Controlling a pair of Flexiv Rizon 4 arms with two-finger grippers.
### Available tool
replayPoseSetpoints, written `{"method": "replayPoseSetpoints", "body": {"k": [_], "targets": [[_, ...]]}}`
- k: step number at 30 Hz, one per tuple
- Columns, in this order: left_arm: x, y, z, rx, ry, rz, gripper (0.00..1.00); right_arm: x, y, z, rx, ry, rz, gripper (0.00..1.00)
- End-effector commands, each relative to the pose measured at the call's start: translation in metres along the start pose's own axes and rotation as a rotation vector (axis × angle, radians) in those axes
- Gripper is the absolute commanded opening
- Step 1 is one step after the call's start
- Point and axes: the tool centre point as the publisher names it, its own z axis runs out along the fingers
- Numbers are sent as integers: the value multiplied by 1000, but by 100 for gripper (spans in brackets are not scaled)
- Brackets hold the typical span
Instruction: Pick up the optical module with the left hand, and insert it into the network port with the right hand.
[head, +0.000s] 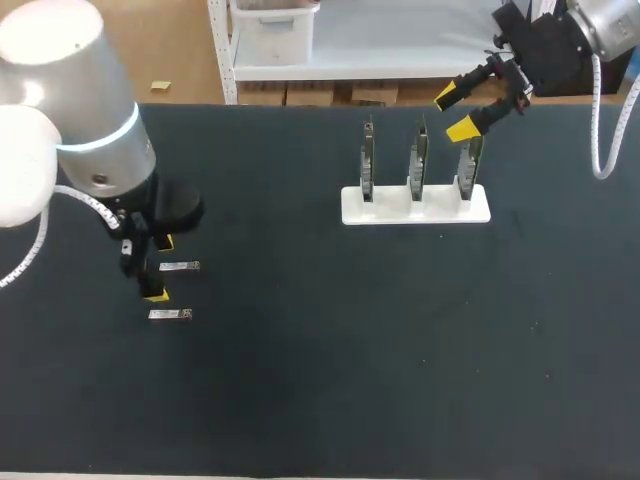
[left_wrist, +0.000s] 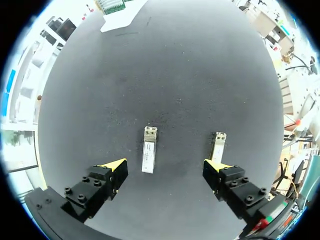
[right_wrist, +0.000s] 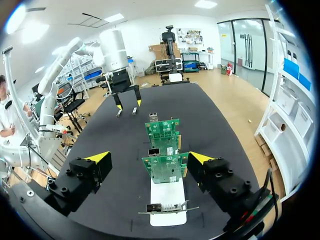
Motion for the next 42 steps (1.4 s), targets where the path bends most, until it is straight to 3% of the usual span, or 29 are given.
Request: {"method": "replayPoseSetpoints", "body": {"k": [1,16,41,42], "targets": [[-3,2,5,1,13,8,100,0,2,0,5,0,-1,100],[-2,15,11,-8,9,5,100,0,2,0,5,0,-1,100],[-1,15,25,-1,48,39,100,0,2,0,5,0,-1,100],[0,15,26,4,56,46,49,0,2,0,5,0,-1,100]]}}
